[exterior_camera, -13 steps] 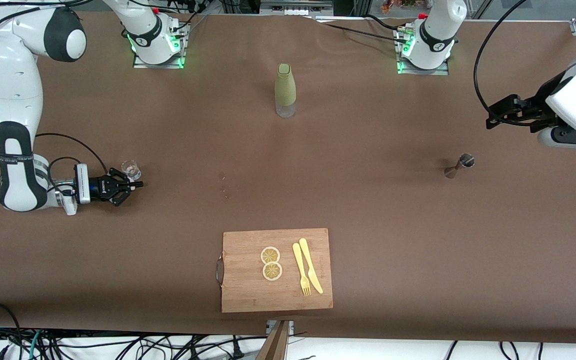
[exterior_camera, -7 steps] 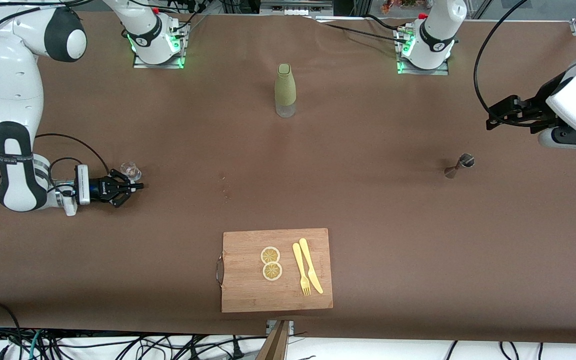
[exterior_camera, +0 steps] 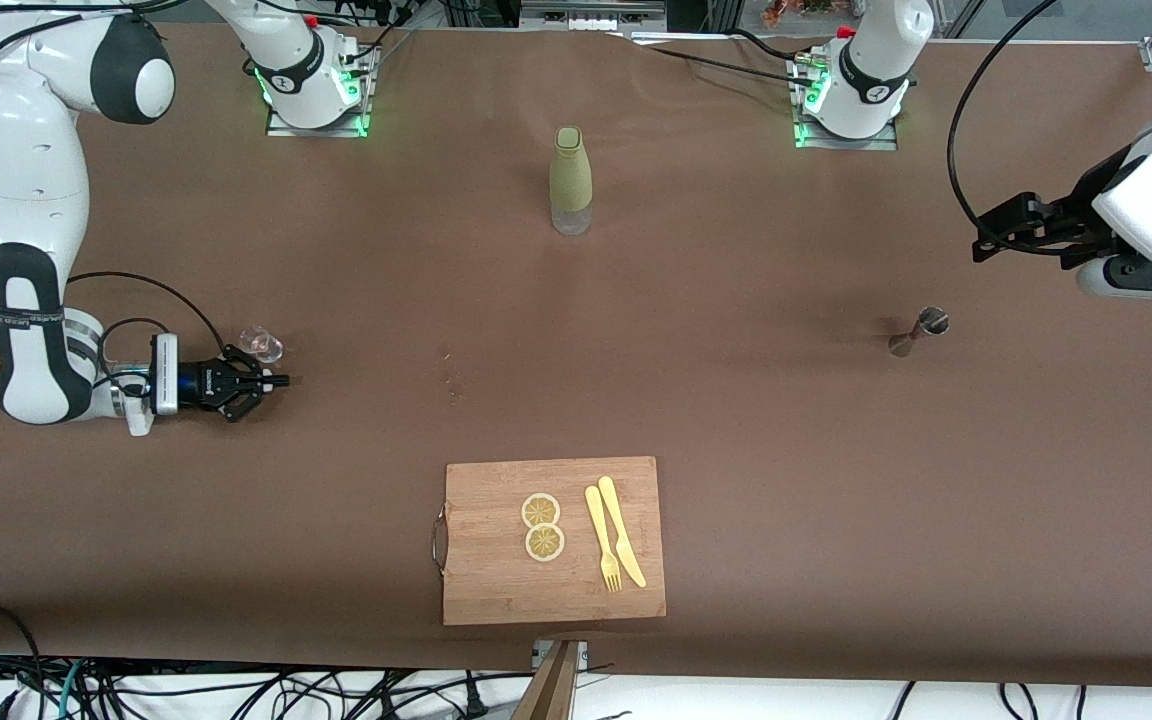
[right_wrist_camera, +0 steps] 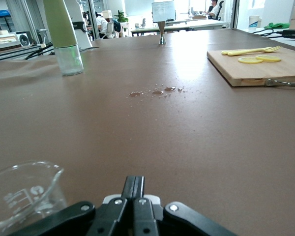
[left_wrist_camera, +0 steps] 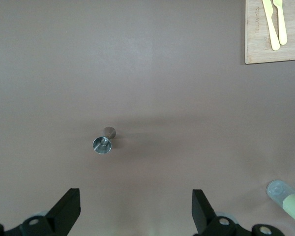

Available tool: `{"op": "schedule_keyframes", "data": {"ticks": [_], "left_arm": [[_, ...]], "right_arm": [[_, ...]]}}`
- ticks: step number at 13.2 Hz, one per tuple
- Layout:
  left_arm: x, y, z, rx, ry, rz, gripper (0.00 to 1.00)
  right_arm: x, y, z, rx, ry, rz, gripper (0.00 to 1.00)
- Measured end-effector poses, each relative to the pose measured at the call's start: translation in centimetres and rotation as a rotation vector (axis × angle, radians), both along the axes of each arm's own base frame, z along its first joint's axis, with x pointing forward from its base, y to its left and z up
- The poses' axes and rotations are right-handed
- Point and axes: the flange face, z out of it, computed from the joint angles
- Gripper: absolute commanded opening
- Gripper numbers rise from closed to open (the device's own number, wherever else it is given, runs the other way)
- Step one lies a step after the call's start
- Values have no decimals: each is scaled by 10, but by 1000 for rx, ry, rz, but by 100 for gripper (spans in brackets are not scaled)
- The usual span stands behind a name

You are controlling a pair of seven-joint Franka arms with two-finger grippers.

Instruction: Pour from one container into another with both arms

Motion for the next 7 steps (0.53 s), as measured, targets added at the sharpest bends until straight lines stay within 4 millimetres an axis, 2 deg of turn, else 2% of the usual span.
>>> {"op": "schedule_keyframes", "data": {"ticks": [4,7], "left_arm": [[0,0,0,0,-1,0,100],[1,0,0,0,-1,0,100]], "right_arm": [[18,12,11,-3,-49,3,0],[35,-5,33,-45,-106,-7,0]]}}
